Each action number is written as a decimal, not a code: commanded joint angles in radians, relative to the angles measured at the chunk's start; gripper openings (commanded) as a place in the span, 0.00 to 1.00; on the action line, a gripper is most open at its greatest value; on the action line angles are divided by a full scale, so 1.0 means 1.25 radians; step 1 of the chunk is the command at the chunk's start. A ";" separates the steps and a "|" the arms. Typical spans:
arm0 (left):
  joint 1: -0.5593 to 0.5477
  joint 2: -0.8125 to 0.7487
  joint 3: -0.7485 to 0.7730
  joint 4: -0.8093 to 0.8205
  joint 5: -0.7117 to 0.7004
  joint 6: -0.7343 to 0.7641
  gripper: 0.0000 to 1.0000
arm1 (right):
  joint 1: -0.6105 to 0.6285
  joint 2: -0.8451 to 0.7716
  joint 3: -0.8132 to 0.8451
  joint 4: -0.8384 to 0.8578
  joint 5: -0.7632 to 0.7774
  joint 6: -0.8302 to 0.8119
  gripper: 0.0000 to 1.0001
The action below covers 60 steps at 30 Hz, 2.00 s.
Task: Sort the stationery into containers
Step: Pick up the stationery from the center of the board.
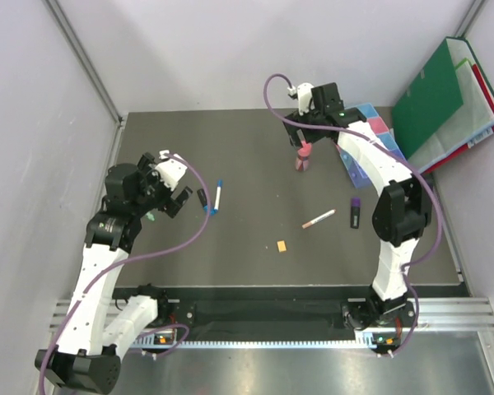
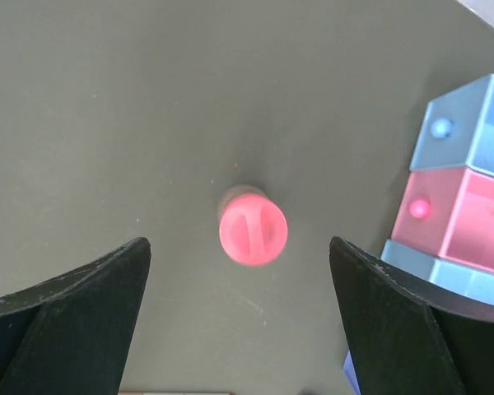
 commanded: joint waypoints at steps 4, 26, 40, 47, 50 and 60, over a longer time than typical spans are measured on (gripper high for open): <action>-0.002 -0.015 -0.017 0.003 0.006 0.018 0.99 | 0.008 0.057 0.044 0.012 -0.004 -0.019 0.89; -0.002 0.000 -0.019 0.003 0.016 0.016 0.99 | -0.015 0.138 0.030 0.034 0.021 -0.026 0.82; -0.002 0.000 -0.041 0.018 0.006 0.031 0.99 | -0.025 0.138 0.008 0.040 0.031 -0.022 0.29; -0.002 -0.006 -0.048 0.027 0.000 0.032 0.99 | -0.021 0.121 0.003 0.028 0.031 -0.027 0.08; -0.002 -0.009 -0.051 0.027 -0.001 0.031 0.99 | -0.018 0.097 -0.002 0.019 0.029 -0.022 0.03; -0.002 -0.010 -0.053 0.019 0.021 0.023 0.99 | -0.015 -0.038 -0.039 -0.020 0.027 -0.009 0.00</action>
